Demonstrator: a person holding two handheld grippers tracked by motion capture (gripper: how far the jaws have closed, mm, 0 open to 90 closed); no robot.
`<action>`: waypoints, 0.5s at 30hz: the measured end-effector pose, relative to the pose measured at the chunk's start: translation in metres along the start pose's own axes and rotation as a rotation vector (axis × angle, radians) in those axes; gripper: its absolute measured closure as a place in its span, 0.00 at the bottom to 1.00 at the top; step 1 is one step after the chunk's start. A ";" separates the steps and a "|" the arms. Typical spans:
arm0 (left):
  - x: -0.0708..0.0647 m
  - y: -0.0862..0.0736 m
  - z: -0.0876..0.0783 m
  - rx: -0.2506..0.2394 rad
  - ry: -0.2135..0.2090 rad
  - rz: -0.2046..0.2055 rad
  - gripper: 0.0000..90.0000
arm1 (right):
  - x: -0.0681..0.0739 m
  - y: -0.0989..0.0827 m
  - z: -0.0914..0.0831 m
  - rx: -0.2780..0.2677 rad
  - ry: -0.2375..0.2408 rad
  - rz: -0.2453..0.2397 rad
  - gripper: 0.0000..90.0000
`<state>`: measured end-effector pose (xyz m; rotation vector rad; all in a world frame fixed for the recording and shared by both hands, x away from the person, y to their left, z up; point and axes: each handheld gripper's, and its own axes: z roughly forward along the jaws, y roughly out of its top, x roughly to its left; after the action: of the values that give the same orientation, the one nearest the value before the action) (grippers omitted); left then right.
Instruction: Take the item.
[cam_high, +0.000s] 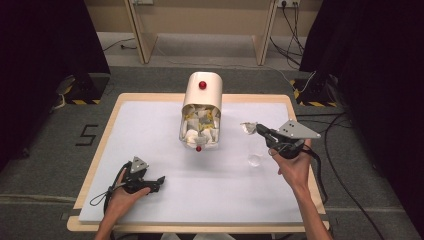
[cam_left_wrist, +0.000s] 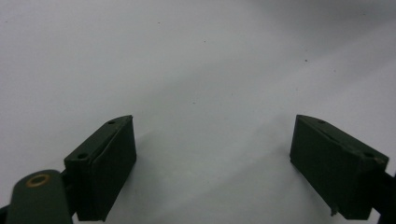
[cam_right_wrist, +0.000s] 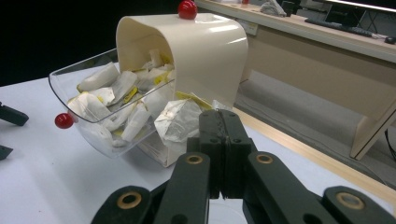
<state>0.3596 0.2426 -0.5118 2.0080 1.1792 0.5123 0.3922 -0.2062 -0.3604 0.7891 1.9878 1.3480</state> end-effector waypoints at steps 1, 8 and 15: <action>0.000 0.000 0.000 0.000 0.000 0.000 0.15 | 0.000 0.000 0.000 0.000 0.000 0.000 1.00; 0.000 0.000 0.000 0.000 0.001 0.001 0.15 | -0.003 -0.008 -0.007 0.011 -0.009 0.011 1.00; 0.000 0.000 0.000 0.000 0.001 0.001 0.15 | -0.005 -0.018 -0.015 0.026 -0.020 0.022 1.00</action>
<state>0.3596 0.2425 -0.5118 2.0086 1.1792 0.5133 0.3818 -0.2245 -0.3716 0.8349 1.9903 1.3241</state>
